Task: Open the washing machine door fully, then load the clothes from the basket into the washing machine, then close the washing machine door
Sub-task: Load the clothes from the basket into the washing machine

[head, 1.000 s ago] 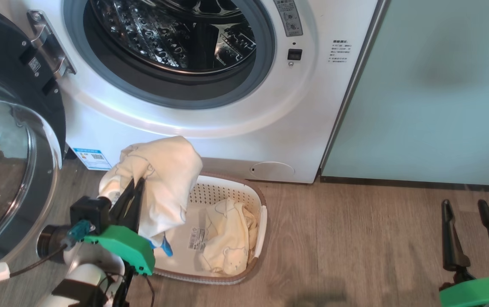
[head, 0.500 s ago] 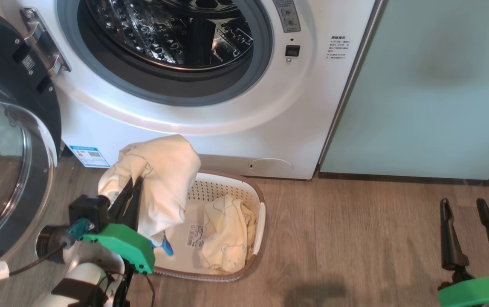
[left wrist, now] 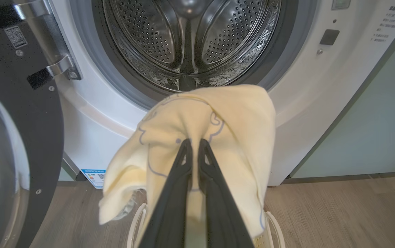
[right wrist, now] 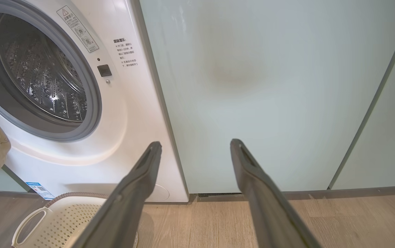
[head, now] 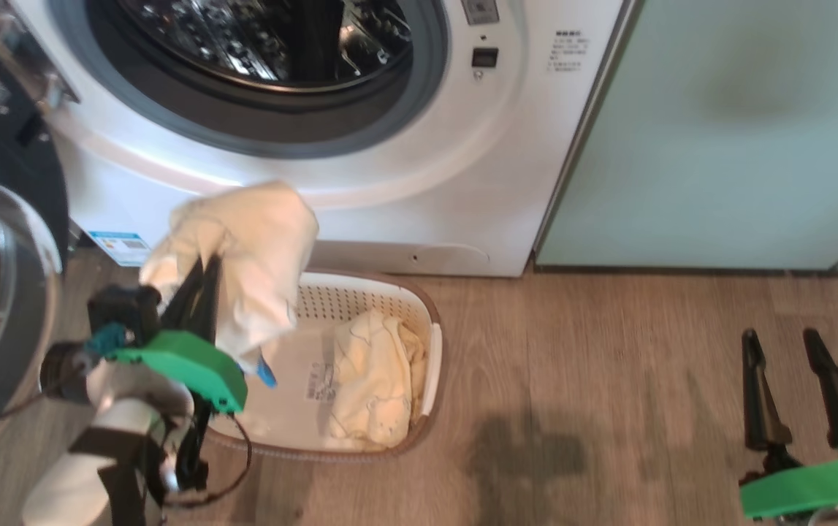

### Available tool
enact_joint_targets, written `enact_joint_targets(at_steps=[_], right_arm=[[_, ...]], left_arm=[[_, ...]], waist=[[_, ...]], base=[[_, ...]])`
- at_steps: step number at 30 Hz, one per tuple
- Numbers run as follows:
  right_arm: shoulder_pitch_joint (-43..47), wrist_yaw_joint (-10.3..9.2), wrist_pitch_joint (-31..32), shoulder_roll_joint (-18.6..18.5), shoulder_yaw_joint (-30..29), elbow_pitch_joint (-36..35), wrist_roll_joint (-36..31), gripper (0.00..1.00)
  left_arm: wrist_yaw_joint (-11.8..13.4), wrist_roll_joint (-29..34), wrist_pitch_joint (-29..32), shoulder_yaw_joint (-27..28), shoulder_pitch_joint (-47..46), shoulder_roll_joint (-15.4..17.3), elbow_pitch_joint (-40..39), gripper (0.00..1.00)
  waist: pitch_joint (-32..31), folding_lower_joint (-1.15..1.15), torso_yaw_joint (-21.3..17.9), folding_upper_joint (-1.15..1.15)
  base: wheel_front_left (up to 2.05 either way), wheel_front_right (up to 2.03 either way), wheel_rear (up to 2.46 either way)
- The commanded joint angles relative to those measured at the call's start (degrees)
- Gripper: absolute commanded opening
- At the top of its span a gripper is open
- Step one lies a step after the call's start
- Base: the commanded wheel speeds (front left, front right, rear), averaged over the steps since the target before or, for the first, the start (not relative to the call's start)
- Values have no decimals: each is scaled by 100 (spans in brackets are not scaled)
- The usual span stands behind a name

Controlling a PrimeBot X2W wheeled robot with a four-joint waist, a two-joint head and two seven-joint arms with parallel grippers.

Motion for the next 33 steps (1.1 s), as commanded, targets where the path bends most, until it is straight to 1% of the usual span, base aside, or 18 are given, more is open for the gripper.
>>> enact_joint_targets(at_steps=[1,10,16,20,23,28,29,33], right_arm=[[-277,-16,-78,-65,132,-177,45,100],[-608,-16,-202,-65,289,-44,192,100],[-868,-16,-256,-65,351,28,349,100],[-1087,-16,-266,-65,402,37,479,100],[-1236,-16,-268,-65,453,1,587,100],[-1429,-16,-269,-65,545,-31,774,100],[-1429,-16,-269,-65,545,-31,774,100],[-1546,-16,-269,-65,629,-39,902,100]], left_arm=[[-10,-16,-5,296,-369,215,-135,0],[-111,-55,55,444,-1213,363,286,0],[-255,-53,276,517,-1970,608,501,0],[-410,-90,461,561,-2529,780,709,0],[-515,-110,675,571,-2971,911,855,0],[-728,-206,1213,585,-3791,1153,1074,0],[-728,-206,1213,585,-3791,1153,1074,0],[-854,-221,1737,538,-4434,1358,1227,0]], waist=[[130,0,-89,0],[783,0,-409,0],[1350,0,-616,0],[1726,0,-746,0],[1994,0,-827,0],[2389,0,-950,0],[2389,0,-950,0],[2669,0,-1054,0]], base=[[0,0,0],[0,0,0],[0,0,0],[0,0,0],[0,0,0],[0,0,0],[0,0,0],[0,0,0]])
